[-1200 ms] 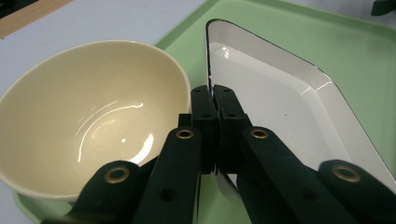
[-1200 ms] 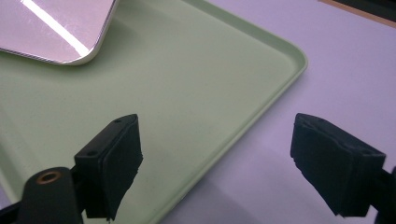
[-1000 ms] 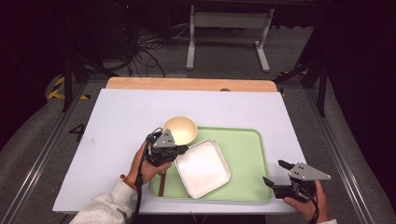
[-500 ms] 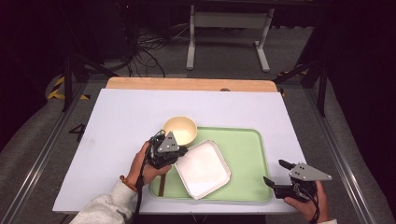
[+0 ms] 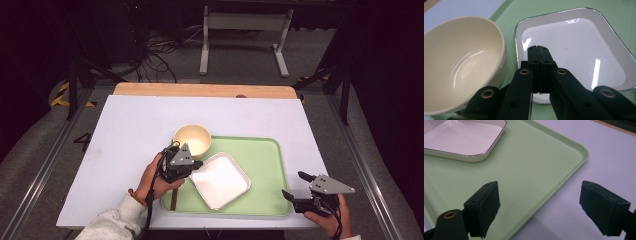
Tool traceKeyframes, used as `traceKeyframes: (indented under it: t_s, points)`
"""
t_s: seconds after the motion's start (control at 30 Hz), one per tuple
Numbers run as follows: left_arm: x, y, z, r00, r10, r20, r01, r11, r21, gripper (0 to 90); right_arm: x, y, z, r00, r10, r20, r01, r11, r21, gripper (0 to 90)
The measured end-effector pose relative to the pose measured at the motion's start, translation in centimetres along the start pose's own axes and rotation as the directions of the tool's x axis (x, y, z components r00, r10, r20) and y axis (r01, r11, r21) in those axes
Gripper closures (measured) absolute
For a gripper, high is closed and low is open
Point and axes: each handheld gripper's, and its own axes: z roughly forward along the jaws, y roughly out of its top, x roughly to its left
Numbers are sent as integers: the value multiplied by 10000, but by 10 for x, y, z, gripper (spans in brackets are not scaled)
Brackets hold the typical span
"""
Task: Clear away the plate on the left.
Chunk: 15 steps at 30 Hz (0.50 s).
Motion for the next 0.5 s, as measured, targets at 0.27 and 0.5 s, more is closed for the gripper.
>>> traceKeyframes:
  t_s: [0.27, 0.5]
  points:
    - [-16, 5, 3, 9988, 377, 312, -380, 9992, 82, 862, 0, 0, 0, 10000, -7, 1, 7, 10000, 6, 169]
    - [-34, 6, 7, 9946, 818, 640, -836, 9961, 268, 726, 0, 0, -1, 10000, -30, 5, 30, 10000, -20, 169]
